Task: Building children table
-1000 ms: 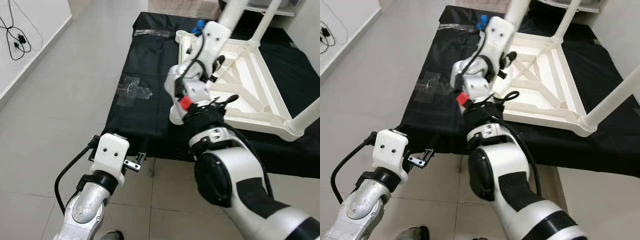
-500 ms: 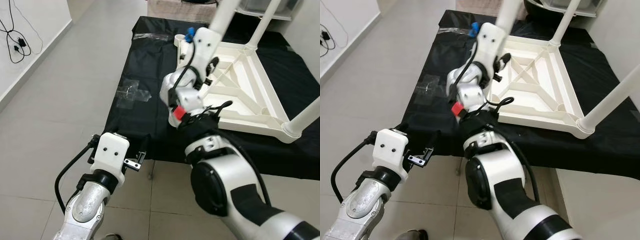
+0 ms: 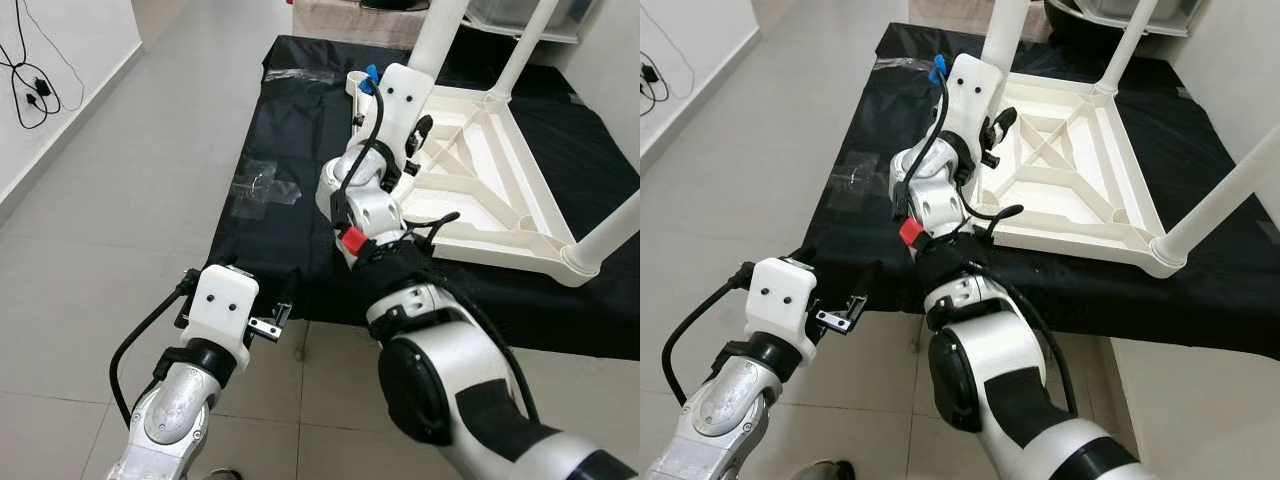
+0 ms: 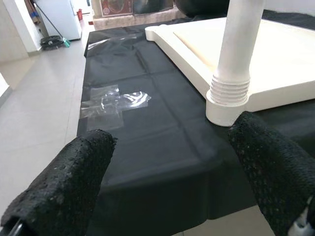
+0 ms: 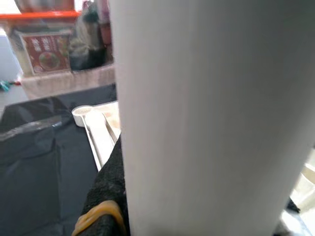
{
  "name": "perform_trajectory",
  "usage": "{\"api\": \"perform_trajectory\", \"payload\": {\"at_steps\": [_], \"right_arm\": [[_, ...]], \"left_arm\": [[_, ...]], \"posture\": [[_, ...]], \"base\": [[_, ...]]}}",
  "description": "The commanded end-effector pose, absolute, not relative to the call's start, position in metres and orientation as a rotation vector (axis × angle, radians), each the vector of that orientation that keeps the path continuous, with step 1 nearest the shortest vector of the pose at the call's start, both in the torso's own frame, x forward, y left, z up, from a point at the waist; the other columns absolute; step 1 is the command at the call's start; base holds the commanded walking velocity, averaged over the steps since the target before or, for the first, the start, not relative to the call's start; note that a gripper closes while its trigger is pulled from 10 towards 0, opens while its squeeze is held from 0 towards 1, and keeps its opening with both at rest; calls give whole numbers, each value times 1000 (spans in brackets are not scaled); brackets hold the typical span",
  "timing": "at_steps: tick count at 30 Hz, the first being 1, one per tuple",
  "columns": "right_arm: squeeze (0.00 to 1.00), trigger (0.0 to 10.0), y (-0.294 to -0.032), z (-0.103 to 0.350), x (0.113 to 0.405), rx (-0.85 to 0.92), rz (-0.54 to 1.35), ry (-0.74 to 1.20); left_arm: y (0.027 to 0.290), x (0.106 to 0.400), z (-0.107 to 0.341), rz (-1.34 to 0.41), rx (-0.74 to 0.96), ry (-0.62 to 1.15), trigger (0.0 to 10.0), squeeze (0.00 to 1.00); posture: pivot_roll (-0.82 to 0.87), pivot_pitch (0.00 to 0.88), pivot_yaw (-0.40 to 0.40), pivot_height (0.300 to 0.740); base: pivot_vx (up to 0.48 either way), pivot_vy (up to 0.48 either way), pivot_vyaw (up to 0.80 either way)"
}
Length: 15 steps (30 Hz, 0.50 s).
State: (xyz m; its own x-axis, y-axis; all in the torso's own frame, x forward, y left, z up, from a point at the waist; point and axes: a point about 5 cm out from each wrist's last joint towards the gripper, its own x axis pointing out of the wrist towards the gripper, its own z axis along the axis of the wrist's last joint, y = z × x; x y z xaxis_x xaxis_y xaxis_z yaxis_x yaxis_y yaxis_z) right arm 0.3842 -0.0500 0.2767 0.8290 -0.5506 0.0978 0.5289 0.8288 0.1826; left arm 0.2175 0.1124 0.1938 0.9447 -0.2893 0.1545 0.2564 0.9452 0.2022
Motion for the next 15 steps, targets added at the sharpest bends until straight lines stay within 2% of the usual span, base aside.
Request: {"api": "perform_trajectory", "payload": {"at_steps": [1, 12, 15], "right_arm": [[0, 10000, -52, 197, 377, 10, -578, 129], [0, 10000, -47, 219, 381, 48, -496, -2], [0, 10000, -60, 259, 392, 209, -433, -95]], "left_arm": [[112, 217, 190, -285, 186, -170, 10000, 0], [112, 219, 190, -286, 191, -172, 10000, 0], [113, 220, 191, -282, 195, -175, 10000, 0]], "posture": [[103, 209, -94, 740], [103, 207, -89, 740], [106, 201, -89, 740]], "base": [[0, 0, 0], [0, 0, 0], [0, 0, 0]]}}
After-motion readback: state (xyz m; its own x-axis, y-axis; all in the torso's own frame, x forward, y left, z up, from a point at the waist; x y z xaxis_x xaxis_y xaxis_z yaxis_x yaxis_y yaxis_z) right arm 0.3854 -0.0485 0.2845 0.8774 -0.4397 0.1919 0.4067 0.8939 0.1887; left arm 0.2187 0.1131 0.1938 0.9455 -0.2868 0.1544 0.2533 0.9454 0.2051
